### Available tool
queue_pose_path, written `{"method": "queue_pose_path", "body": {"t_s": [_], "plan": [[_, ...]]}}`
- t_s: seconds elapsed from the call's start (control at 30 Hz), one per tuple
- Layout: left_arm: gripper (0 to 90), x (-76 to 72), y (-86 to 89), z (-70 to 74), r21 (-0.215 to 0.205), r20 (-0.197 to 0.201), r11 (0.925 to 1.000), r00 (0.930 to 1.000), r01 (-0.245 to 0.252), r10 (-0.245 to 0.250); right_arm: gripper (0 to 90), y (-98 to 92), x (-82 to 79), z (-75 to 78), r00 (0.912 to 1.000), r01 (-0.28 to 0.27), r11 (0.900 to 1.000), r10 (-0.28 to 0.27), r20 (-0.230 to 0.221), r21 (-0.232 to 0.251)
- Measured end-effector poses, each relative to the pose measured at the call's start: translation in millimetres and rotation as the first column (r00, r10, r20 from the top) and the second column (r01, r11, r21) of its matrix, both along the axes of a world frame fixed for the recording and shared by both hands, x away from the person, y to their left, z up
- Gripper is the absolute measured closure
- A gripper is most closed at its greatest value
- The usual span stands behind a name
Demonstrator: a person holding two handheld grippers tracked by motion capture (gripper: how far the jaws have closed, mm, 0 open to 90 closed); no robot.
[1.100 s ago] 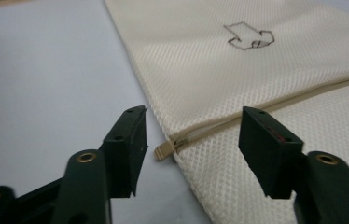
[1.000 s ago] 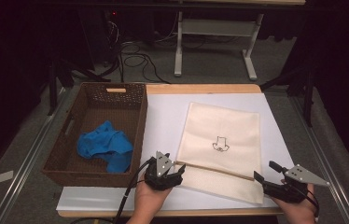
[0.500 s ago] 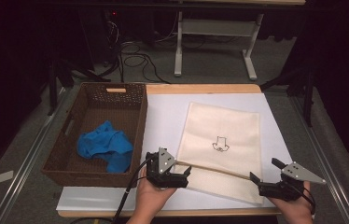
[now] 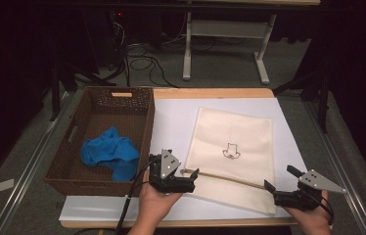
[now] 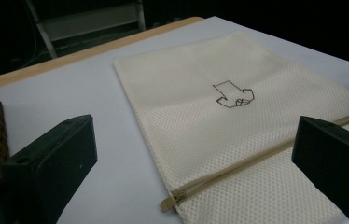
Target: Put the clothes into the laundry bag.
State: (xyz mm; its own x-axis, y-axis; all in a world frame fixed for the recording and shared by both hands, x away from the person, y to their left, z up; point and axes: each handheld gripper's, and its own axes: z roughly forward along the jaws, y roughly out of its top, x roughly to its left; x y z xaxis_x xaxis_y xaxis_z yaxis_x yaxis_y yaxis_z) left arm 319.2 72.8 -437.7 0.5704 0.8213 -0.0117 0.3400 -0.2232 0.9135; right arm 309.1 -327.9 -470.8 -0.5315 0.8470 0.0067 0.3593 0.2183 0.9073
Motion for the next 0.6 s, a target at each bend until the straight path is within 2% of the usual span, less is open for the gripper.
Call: {"method": "queue_pose_path", "body": {"t_s": [0.1,0.17,0.23,0.33,0.4,0.53,0.6], "plan": [[0.7,-2.2,3.7,5.7,0.002,0.011,1.0000,0.9999,-0.008,0.008,0.3,-0.9,-0.2,0.4,1.0000,-0.005,1.000,0.005,-0.005,0.006],[0.8,-6.2,6.7,11.6,0.015,0.036,0.9997,0.9992,-0.017,0.017,0.3,-2.1,0.2,0.8,1.0000,-0.005,1.000,0.005,0.002,0.012],[2.2,-9.8,12.9,16.7,-0.002,0.055,0.9996,0.9980,-0.029,0.029,0.3,-2.9,0.7,1.1,1.0000,-0.003,1.000,0.003,0.004,0.012],[2.1,-13.5,23.6,23.5,0.007,0.072,0.9986,0.9961,-0.052,0.051,0.3,-3.6,0.7,1.0,1.0000,-0.001,1.000,0.001,-0.003,0.017],[2.0,-16.8,33.4,28.3,-0.014,0.067,0.9979,0.9957,-0.064,0.064,0.3,-4.4,0.4,0.8,1.0000,0.000,1.000,0.000,-0.004,0.023],[2.9,-23.2,52.5,36.0,-0.014,0.083,0.9941,0.9906,-0.108,0.109,0.3,-6.2,-0.2,0.2,1.0000,0.003,1.000,-0.003,-0.003,0.022],[2.9,-23.9,62.6,37.7,-0.019,0.076,0.9914,0.9885,-0.129,0.131,0.3,-6.9,-0.1,0.1,1.0000,0.005,1.000,-0.005,-0.005,0.025]]}}
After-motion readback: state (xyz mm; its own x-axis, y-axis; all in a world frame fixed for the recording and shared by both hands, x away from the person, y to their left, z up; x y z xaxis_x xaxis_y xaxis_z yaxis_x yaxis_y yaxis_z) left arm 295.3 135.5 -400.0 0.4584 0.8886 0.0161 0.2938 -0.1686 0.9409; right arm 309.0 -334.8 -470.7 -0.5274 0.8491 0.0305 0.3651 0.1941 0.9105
